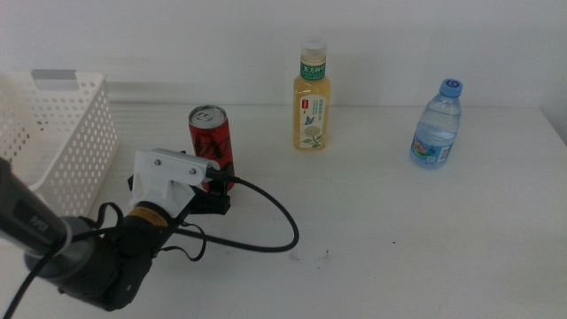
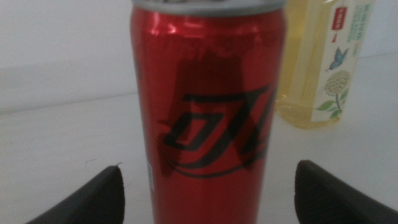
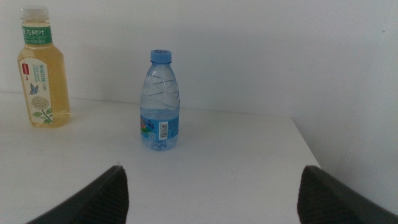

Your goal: Use arms to grab the bottles and put them into the dustbin to the left of the table.

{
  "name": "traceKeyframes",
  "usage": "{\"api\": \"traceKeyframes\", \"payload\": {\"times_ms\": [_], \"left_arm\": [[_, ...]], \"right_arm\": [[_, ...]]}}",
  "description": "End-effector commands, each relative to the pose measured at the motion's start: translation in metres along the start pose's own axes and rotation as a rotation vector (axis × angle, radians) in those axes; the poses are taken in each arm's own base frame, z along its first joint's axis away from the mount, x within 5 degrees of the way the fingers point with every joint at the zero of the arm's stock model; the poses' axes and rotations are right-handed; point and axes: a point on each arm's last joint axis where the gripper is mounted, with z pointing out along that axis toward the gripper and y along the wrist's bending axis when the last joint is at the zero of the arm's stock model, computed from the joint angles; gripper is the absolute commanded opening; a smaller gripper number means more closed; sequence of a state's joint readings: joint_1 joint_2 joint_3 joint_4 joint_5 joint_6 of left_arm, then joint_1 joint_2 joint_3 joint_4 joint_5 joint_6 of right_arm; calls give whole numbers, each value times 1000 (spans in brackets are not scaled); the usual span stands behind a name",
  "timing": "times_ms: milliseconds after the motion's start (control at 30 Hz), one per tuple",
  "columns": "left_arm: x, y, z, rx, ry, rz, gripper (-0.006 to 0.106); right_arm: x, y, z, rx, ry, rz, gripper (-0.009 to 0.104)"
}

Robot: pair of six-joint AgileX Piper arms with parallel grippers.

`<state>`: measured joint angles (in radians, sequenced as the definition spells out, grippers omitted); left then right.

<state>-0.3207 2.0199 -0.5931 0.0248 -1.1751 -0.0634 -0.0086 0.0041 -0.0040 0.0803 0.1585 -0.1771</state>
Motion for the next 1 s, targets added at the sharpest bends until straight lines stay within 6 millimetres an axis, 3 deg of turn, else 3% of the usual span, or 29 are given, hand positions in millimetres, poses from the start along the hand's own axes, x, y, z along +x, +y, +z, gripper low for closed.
{"api": "traceKeyframes", "payload": {"times_ms": [0, 500, 967], "left_arm": [[0, 1, 7, 0, -9, -15, 94], [11, 6, 56, -31, -9, -29, 94], [9, 8, 74, -55, -20, -22, 94]], "right_arm": [[0, 0, 0, 5, -9, -2, 80], [0, 0, 0, 5, -9, -2, 80], [0, 0, 0, 5, -9, -2, 80]]}}
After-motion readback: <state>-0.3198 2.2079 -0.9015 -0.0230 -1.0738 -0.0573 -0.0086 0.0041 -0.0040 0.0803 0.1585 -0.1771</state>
